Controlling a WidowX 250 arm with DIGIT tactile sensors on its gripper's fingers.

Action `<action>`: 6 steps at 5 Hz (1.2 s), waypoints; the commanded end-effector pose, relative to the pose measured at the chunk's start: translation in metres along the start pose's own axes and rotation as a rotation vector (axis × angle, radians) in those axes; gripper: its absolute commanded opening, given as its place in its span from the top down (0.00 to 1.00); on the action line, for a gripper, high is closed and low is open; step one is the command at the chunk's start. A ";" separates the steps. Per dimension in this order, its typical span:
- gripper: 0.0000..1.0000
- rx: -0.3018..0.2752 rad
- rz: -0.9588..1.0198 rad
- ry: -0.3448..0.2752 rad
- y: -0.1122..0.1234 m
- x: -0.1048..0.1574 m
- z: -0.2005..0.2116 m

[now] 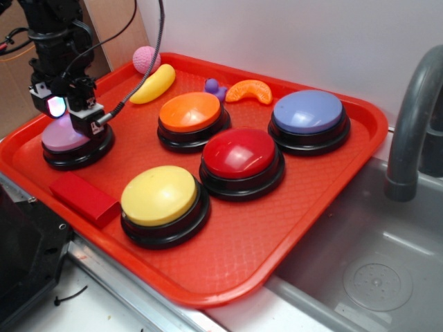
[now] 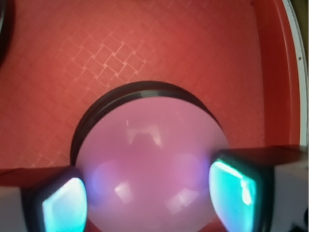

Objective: Push the pink button.

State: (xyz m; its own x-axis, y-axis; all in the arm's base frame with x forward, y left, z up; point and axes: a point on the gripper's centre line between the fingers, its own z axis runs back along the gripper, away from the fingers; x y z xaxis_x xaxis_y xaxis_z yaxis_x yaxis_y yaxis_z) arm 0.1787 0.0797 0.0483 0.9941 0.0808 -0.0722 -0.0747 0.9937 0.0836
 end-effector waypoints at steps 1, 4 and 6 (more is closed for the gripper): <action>0.00 -0.001 0.030 -0.056 0.004 -0.001 0.030; 0.00 0.006 0.055 -0.070 0.003 0.007 0.058; 0.00 -0.017 0.062 -0.110 0.003 0.005 0.078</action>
State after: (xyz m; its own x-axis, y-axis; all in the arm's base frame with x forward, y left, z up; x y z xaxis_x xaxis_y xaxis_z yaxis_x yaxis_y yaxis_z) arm 0.1829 0.0711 0.1113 0.9925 0.1211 -0.0186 -0.1199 0.9912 0.0559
